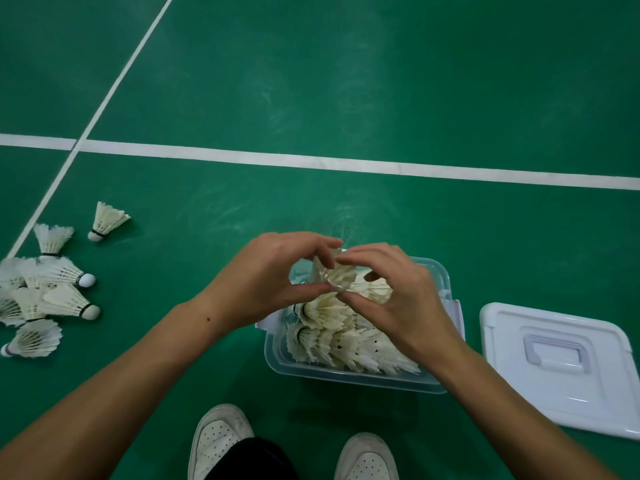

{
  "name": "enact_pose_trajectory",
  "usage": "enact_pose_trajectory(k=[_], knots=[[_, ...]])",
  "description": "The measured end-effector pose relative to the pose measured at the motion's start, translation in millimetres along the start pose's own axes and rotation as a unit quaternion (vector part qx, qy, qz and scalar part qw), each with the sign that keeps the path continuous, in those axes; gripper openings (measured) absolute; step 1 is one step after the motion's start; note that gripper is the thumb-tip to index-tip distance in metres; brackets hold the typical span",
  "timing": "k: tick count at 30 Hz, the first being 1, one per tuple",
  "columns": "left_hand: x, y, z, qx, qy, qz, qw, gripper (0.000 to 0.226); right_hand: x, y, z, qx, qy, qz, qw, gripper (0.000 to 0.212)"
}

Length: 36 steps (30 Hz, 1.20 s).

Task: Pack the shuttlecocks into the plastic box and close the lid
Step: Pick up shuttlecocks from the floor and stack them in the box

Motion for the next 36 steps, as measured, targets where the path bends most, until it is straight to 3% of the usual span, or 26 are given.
enact_pose_trajectory(k=[5,12,20,25,28,36], knots=[[8.0,2.1,0.4,-0.018,-0.026,0.000,1.000,0.039,9.8,-3.6,10.9,-0.028,-0.012,0.021,0.999,0.021],[12.7,-13.4,-13.1,-0.039,-0.047,0.022,0.998,0.054,-9.4,-19.8,19.1,-0.013,-0.053,0.056,0.997,0.018],[27.5,-42.5,-45.3,-0.022,0.212,-0.062,0.975,0.069,-16.6,-54.7,27.1,0.015,-0.154,0.053,0.986,0.011],[39.5,-42.8,-45.8,0.012,0.322,-0.070,0.944,0.058,3.5,-55.0,23.3,0.010,-0.166,0.022,0.986,0.011],[47.9,-40.1,-44.0,0.014,0.342,-0.067,0.937,0.054,14.2,-52.2,27.0,0.021,-0.170,0.001,0.985,0.011],[60.7,-34.3,-47.4,-0.011,0.282,-0.048,0.958,0.052,39.2,-43.5,45.5,0.087,-0.171,-0.064,0.979,0.019]])
Point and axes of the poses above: each hand's wrist, its own y-axis towards the middle knuckle, its own x-axis out of the palm, z = x × y, the point moved 8 cm from there along y, towards the middle knuckle, and after that the axes turned 7 degrees about z, right-handed, at the moved point
